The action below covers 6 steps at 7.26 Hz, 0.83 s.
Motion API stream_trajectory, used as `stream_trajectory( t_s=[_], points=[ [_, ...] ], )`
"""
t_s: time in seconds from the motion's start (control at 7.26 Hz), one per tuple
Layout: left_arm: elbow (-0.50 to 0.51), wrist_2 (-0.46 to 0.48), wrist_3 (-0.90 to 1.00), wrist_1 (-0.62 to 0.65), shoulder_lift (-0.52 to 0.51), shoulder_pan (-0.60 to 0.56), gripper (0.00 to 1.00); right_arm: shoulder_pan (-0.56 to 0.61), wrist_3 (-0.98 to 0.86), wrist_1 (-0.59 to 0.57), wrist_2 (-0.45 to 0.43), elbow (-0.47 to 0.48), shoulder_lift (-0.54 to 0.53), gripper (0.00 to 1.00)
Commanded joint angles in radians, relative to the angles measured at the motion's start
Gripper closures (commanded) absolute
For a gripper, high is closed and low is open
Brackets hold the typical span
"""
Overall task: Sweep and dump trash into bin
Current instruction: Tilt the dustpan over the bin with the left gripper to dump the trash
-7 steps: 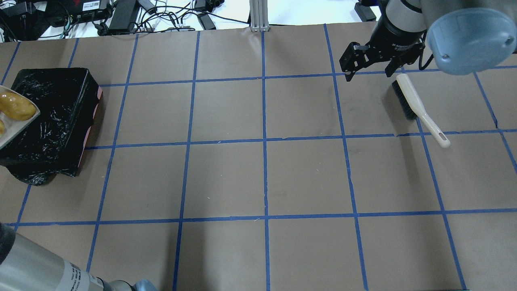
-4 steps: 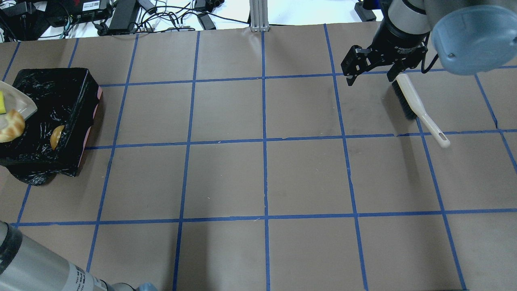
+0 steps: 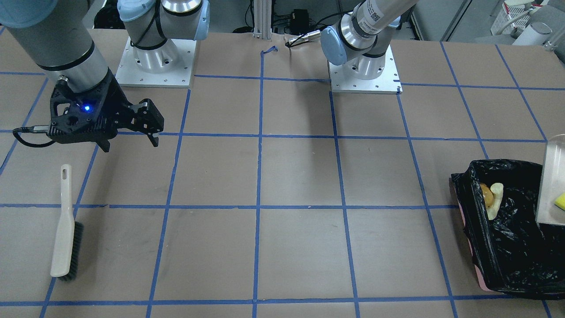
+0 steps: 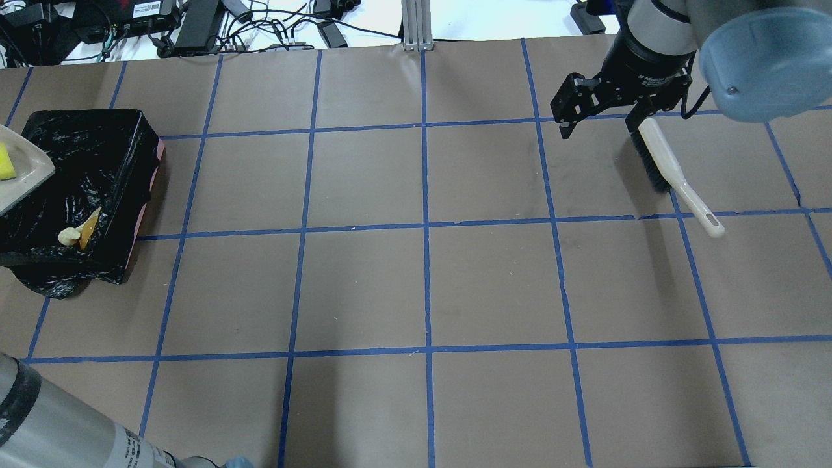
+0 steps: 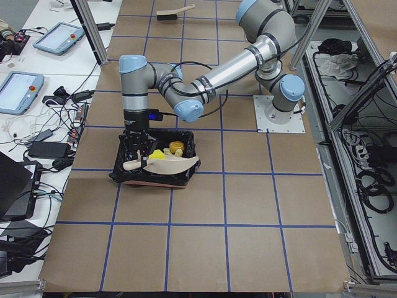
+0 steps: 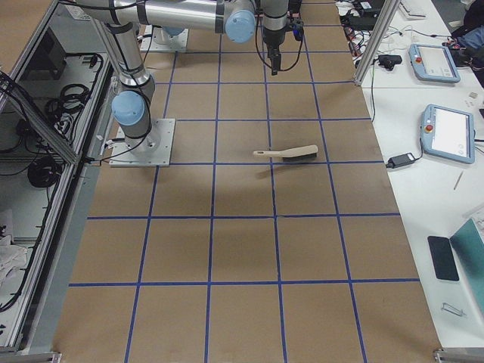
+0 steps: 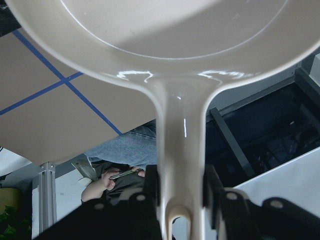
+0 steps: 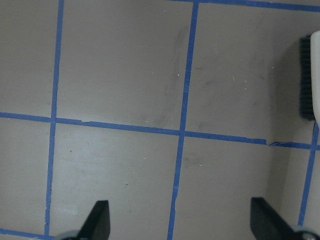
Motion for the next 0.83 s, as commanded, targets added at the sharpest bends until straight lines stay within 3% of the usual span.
stream_trajectory(
  t_s=[0.0, 0.41, 0.69],
  points=[
    [0.0, 0.03, 0.031, 0.062, -0.004, -0.02, 1.0, 0.0, 0.0, -0.001, 0.0, 0.004, -0.004, 0.0],
    [-0.023, 0.179, 0.052, 0.269, -0.027, -0.092, 1.0, 0.0, 0.0, 0.0, 0.0, 0.006, -0.012, 0.0],
    [-0.057, 0.185, 0.051, 0.309, -0.02, -0.099, 1.0, 0.0, -0.002, 0.0, -0.002, 0.006, -0.013, 0.0]
  ],
)
